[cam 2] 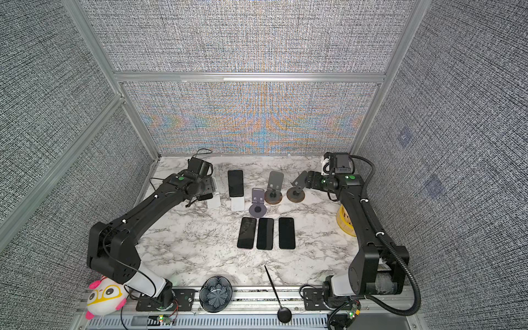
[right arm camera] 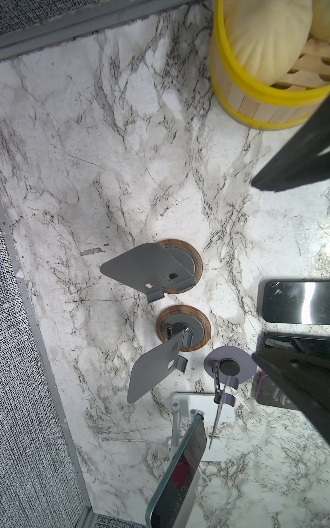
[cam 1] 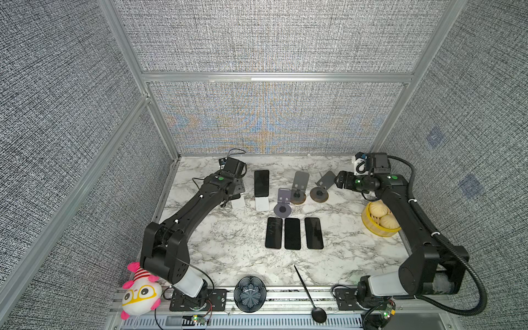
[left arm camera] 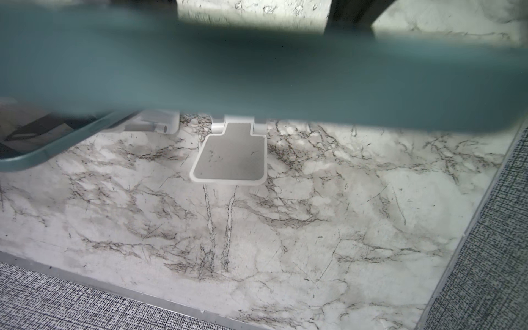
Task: Remove the phone from the phone stand
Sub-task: Remove the phone from the phone stand, then place the phone at the center of the table.
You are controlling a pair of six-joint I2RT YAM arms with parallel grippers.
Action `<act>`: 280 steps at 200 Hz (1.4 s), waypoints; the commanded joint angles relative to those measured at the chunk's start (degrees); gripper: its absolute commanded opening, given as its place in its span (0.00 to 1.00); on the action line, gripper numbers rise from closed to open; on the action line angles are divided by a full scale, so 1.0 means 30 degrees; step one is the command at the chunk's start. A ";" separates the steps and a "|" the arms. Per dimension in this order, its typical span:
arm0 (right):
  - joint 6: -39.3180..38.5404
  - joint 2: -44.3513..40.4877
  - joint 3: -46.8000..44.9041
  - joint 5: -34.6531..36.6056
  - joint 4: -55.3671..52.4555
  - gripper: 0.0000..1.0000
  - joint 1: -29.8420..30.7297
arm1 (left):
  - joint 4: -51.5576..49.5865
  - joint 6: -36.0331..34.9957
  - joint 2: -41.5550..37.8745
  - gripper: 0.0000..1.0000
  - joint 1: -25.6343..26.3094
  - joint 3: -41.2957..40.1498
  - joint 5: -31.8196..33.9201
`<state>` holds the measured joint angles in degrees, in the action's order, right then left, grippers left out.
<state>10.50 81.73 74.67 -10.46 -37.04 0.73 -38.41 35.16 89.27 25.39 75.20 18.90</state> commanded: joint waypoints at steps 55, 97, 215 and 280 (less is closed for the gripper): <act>-0.0387 -0.0556 -0.0487 -0.0396 0.0118 0.87 0.0151 | -0.2075 0.0923 -0.1570 0.00 0.0784 -0.1365 -0.2279; -0.0624 -0.0856 -0.0546 -0.0294 0.0041 0.87 0.0151 | -0.4101 0.0283 -0.1252 0.00 0.1684 -0.0963 -0.2777; -0.1322 -0.1273 -0.0780 -0.0133 -0.0195 0.88 0.0137 | -0.6341 -0.1420 0.2190 0.00 0.3004 0.0721 -0.5250; -0.1413 -0.1246 -0.0781 0.0044 -0.0077 0.87 0.0137 | -0.6209 -0.1633 0.3963 0.00 0.3511 0.1008 -0.6296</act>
<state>6.92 77.95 72.23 -10.74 -37.15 1.10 -56.01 31.24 99.81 35.51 77.78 1.32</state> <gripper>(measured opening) 0.875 0.741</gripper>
